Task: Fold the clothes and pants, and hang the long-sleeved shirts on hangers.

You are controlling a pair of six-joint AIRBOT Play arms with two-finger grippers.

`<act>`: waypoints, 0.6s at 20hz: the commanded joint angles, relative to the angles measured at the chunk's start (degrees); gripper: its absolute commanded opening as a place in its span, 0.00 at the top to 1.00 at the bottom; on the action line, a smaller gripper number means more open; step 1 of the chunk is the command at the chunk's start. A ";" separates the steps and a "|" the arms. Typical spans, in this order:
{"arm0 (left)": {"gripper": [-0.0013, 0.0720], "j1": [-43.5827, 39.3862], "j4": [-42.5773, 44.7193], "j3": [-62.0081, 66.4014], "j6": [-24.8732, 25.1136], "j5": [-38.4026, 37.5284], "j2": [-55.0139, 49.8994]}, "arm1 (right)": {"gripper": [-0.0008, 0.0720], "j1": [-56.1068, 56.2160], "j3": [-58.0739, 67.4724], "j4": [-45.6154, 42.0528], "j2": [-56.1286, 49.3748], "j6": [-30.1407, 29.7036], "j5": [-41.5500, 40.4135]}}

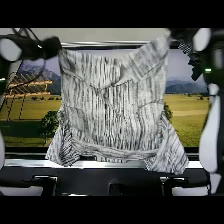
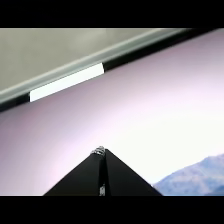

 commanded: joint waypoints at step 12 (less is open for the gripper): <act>0.04 9.25 -18.18 1.07 4.59 -9.92 -13.27 | 0.04 -3.28 0.07 13.77 -7.06 -15.52 21.14</act>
